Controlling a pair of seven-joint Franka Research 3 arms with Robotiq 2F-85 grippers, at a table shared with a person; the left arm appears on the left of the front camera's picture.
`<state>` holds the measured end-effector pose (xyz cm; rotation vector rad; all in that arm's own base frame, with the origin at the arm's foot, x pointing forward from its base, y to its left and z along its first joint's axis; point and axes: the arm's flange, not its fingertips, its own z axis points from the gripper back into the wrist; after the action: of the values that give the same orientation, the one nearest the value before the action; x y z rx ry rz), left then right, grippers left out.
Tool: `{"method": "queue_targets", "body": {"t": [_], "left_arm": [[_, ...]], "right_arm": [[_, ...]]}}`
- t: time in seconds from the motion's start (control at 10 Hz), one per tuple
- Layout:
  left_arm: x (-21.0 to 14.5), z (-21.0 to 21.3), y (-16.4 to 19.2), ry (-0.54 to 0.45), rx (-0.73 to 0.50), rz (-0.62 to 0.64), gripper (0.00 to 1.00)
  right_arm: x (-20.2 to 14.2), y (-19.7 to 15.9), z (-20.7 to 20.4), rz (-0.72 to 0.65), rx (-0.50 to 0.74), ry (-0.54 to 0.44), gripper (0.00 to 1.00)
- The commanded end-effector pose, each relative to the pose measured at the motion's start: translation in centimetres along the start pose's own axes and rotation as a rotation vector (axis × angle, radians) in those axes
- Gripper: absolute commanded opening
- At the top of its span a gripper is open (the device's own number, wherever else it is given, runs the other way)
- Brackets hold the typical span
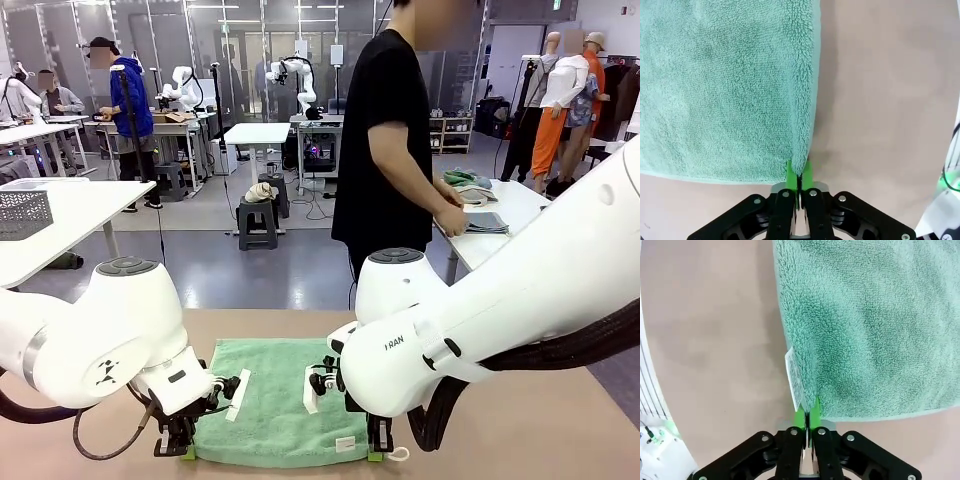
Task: Fold the towels and place them in the basket.
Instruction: When a person lays out a Towel with hook on the table, fold it in half twice.
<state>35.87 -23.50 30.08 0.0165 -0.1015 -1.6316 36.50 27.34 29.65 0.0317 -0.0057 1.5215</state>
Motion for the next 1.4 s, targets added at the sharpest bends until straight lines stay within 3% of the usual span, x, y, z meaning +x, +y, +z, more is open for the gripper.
{"method": "queue_targets", "body": {"t": [0.0, 0.4, 0.6, 1.0, 1.3], "left_arm": [[-1.6, -0.6, -2.6, -0.032, 0.009, -0.003, 0.00], [-1.3, 0.0, -2.7, -0.052, -0.001, 0.002, 0.00], [-0.7, 2.9, -2.4, -0.054, 0.029, 0.008, 0.00], [-1.2, 7.4, 1.0, -0.011, 0.109, 0.015, 0.00], [-0.7, 8.2, 3.4, 0.002, 0.106, -0.001, 0.00]], "right_arm": [[-0.5, 0.1, 0.1, 0.017, 0.019, 0.003, 0.00], [-0.5, 0.1, 0.4, 0.029, 0.022, -0.001, 0.00], [-0.1, 0.0, 2.5, 0.033, 0.016, 0.007, 0.00], [0.2, -2.5, 7.4, 0.063, -0.054, -0.011, 0.00], [1.1, -4.2, 9.5, 0.078, -0.092, -0.012, 0.00]]}}
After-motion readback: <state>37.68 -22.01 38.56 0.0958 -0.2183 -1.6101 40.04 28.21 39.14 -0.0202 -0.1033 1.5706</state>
